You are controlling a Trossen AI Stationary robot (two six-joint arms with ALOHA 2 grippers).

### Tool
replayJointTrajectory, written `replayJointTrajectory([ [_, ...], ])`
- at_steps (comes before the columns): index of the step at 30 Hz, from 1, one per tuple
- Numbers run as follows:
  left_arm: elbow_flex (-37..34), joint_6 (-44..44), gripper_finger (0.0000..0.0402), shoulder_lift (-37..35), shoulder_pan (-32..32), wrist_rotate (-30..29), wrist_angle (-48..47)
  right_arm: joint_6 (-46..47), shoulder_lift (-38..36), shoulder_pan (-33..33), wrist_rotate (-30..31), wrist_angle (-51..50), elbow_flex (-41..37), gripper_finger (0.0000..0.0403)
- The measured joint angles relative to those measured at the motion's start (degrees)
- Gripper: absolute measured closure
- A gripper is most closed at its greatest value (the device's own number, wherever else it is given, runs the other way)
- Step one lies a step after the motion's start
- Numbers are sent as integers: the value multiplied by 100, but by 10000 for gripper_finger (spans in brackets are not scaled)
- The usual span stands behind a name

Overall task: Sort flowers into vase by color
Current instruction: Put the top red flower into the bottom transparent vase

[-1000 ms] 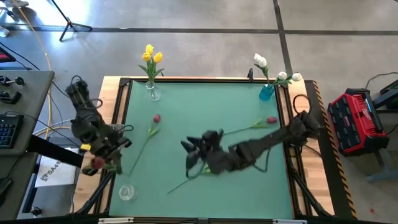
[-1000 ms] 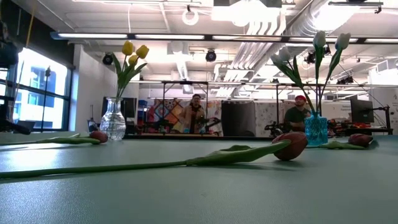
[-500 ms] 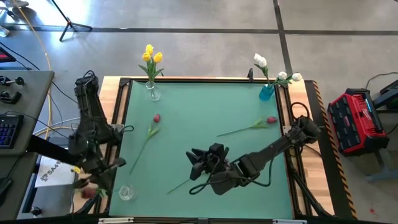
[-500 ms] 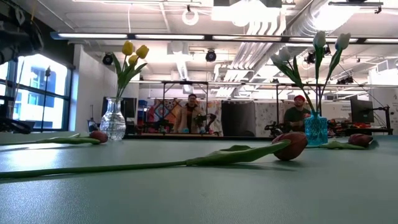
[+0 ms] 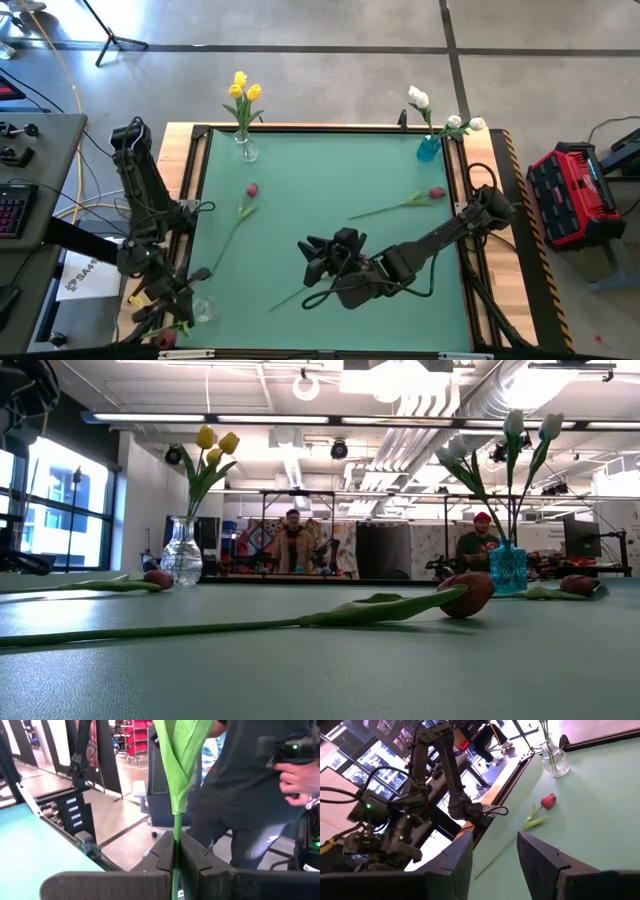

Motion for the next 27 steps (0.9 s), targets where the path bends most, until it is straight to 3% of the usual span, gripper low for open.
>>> replayJointTrajectory([
  [12, 0, -1072, 390, -230, 11, -721, -894, 47, 0, 31, -150, 19, 0, 228],
  [17, 0, -1297, 361, -479, 11, -1120, -955, 69, 0, 30, -154, 4, 0, 222],
  [27, 0, -1636, 292, -1048, -105, -1164, -1287, -28, 0, 28, -173, -3, 0, 221],
])
